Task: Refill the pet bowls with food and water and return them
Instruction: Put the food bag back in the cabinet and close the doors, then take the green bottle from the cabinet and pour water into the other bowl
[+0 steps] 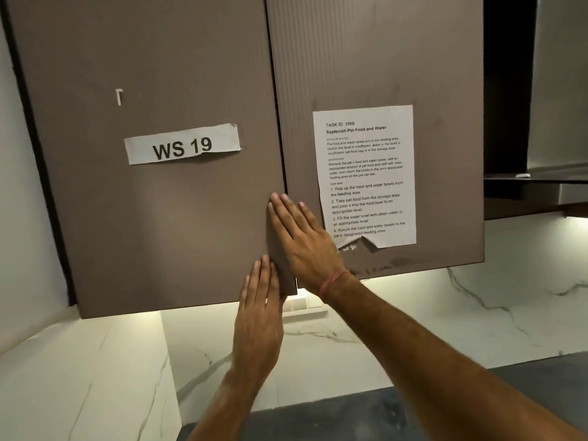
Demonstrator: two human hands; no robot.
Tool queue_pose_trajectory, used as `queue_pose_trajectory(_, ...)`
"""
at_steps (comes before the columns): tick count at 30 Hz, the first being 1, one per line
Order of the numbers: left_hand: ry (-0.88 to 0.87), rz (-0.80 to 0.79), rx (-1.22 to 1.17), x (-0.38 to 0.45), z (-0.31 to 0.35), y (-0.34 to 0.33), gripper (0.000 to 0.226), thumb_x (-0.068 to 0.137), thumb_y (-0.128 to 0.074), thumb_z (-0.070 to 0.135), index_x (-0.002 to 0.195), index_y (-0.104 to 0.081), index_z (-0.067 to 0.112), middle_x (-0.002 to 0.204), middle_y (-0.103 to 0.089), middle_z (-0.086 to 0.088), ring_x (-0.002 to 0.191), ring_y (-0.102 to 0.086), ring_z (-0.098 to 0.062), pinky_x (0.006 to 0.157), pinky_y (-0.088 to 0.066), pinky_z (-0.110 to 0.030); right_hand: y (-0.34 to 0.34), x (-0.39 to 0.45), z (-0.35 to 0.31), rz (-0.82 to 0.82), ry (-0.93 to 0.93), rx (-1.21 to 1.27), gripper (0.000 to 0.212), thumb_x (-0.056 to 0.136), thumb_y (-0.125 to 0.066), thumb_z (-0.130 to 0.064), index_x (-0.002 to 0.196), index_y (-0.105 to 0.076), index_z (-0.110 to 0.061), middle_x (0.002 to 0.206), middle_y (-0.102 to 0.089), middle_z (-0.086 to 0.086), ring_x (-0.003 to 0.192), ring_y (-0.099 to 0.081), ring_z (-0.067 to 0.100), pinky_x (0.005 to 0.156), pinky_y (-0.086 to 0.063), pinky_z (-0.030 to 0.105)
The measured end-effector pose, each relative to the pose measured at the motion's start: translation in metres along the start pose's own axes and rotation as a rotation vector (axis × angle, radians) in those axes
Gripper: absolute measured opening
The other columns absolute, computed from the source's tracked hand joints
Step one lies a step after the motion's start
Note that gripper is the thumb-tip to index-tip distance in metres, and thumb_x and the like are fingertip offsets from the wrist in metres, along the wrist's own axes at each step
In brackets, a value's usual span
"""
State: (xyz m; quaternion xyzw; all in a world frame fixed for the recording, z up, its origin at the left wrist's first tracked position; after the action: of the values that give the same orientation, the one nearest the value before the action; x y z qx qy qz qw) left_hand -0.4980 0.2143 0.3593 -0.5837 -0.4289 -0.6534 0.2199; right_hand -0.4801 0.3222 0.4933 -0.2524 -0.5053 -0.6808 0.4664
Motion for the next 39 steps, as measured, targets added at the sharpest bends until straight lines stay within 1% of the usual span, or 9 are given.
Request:
queue_pose_trajectory(6,-0.007,-0.035,-0.115,0.002,-0.022,-0.017,0.072,0.115,-0.034,0.039,0.175,0.005,0.03,0.182,-0.01,0.005,0.166,-0.023,-0.031,0.129,-0.027,-0.055,-0.021,0.01,0.003,0.001,-0.038,-0.021,0.072,0.112,-0.041,-0.022,0.171,-0.003,-0.004,0.179,0.006,0.014,0.167,0.005,0.028,0.135,-0.011,0.047)
queue_pose_trajectory(12,-0.042,-0.022,-0.102,0.006,-0.026,-0.027,0.09,0.108,-0.057,0.031,0.175,0.003,0.024,0.182,-0.01,0.001,0.168,-0.017,-0.028,0.135,-0.012,-0.047,-0.026,0.012,-0.001,-0.043,-0.083,-0.024,0.071,0.111,-0.028,-0.036,0.171,-0.004,-0.005,0.18,0.005,0.013,0.167,0.005,0.027,0.136,-0.008,0.045)
queue_pose_trajectory(14,-0.01,-0.019,-0.1,0.003,-0.024,-0.03,0.078,0.112,-0.054,0.036,0.175,-0.009,0.021,0.182,-0.017,-0.003,0.17,-0.009,-0.022,0.139,-0.003,-0.041,-0.021,0.011,-0.003,-0.069,-0.091,-0.011,0.072,0.109,-0.021,-0.037,0.171,-0.003,-0.007,0.18,0.006,0.011,0.167,0.006,0.026,0.135,-0.009,0.045)
queue_pose_trajectory(16,0.043,-0.013,-0.211,-0.006,-0.015,-0.03,0.063,0.11,-0.057,0.041,0.166,-0.038,0.018,0.175,-0.038,-0.007,0.166,-0.026,-0.026,0.137,-0.017,-0.047,-0.016,0.011,-0.003,-0.079,-0.1,0.006,0.07,0.11,-0.029,-0.032,0.172,-0.004,-0.009,0.18,0.005,0.009,0.167,0.005,0.024,0.136,-0.009,0.043)
queue_pose_trajectory(21,0.605,-0.203,-0.846,-0.033,0.016,-0.045,0.029,0.101,-0.076,0.041,0.123,-0.058,0.034,0.127,-0.064,0.011,0.116,-0.061,-0.008,0.106,-0.059,-0.043,-0.001,0.014,0.004,-0.087,-0.159,0.027,0.068,0.116,-0.039,-0.034,0.173,-0.006,-0.015,0.181,0.002,0.005,0.167,0.0,0.022,0.135,-0.013,0.041)
queue_pose_trajectory(25,1.201,-0.392,-1.546,-0.019,0.036,-0.076,0.073,0.089,-0.093,0.021,0.148,-0.051,0.027,0.147,-0.061,0.01,0.138,-0.06,-0.015,0.115,-0.051,-0.037,0.013,0.019,0.016,-0.059,-0.309,0.064,0.066,0.115,-0.038,-0.027,0.172,-0.009,-0.012,0.181,-0.002,0.006,0.167,-0.002,0.022,0.132,-0.01,0.032)
queue_pose_trajectory(29,1.303,-0.271,-1.891,0.007,0.043,-0.08,0.049,0.095,-0.08,-0.004,0.139,-0.069,0.012,0.133,-0.079,0.002,0.131,-0.07,-0.021,0.124,-0.047,-0.048,0.021,0.025,0.022,-0.107,-0.375,0.068,0.067,0.114,-0.038,-0.019,0.173,-0.006,-0.014,0.181,0.001,0.002,0.167,0.0,0.02,0.129,-0.012,0.03)
queue_pose_trajectory(35,1.369,-0.234,-1.911,-0.011,0.052,-0.079,0.023,0.1,-0.079,0.007,0.121,-0.073,0.001,0.119,-0.082,-0.007,0.13,-0.072,-0.035,0.12,-0.05,-0.052,0.045,0.032,0.024,-0.155,-0.411,0.077,0.084,0.111,-0.052,-0.031,0.172,0.003,-0.015,0.18,0.009,0.005,0.167,0.006,0.025,0.135,-0.012,0.041)
queue_pose_trajectory(39,1.3,-0.225,-1.85,-0.021,0.067,-0.053,0.032,0.1,-0.08,0.016,0.128,-0.069,0.004,0.124,-0.081,-0.003,0.124,-0.076,-0.027,0.118,-0.053,-0.046,0.069,0.031,0.021,-0.115,-0.438,0.084,0.099,0.106,-0.061,-0.041,0.171,0.009,-0.015,0.18,0.015,0.005,0.166,0.011,0.027,0.129,0.004,0.037)
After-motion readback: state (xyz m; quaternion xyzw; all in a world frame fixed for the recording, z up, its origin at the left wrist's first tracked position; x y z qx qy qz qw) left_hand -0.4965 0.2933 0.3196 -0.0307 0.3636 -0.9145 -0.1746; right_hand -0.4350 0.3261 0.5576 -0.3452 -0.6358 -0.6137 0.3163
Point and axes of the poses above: each hand's wrist, its own x-axis towards the middle knuckle, its own y-axis out of the back of the hand, z = x × y, the point moved 7 cm from there along x, towards the middle knuckle
